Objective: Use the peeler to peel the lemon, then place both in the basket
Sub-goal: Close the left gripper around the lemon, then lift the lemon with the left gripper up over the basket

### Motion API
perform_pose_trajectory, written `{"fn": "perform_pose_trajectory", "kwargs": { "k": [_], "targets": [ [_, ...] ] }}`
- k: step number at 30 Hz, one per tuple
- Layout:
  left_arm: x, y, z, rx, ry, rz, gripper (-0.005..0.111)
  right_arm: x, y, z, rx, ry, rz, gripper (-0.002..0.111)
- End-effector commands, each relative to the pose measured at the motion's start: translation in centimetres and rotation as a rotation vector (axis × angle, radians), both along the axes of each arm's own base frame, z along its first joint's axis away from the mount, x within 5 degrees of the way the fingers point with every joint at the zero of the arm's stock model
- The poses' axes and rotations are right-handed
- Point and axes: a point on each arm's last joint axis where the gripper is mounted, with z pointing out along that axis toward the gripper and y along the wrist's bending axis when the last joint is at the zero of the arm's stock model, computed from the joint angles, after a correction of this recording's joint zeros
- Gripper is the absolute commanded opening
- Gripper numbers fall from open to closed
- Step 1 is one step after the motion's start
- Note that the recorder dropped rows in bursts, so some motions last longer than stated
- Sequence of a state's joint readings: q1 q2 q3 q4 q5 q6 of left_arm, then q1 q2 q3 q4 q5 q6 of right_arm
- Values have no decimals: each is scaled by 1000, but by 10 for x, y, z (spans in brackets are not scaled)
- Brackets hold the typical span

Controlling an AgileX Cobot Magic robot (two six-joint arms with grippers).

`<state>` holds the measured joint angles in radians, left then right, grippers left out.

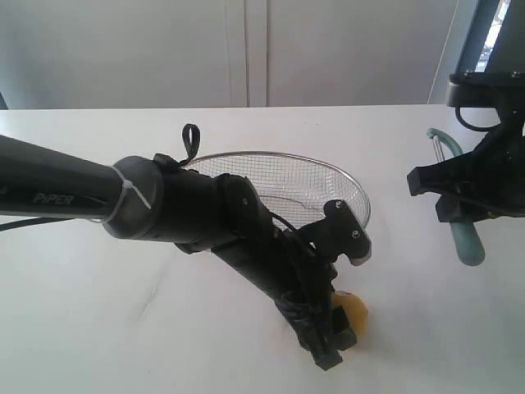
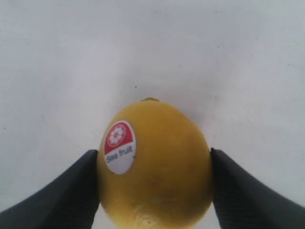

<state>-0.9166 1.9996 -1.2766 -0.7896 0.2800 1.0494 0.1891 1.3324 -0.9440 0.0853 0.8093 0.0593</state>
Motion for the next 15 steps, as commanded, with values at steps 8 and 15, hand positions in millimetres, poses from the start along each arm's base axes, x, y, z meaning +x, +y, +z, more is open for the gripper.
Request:
{"fn": "perform_pose_trajectory", "kwargs": {
  "k": [8, 15],
  "targets": [
    [-10, 2, 36, -63, 12, -36, 0, -1, 0, 1, -3, -11, 2, 0],
    [-14, 6, 56, -100, -7, -48, 0, -1, 0, 1, -3, -9, 2, 0]
  ]
}}
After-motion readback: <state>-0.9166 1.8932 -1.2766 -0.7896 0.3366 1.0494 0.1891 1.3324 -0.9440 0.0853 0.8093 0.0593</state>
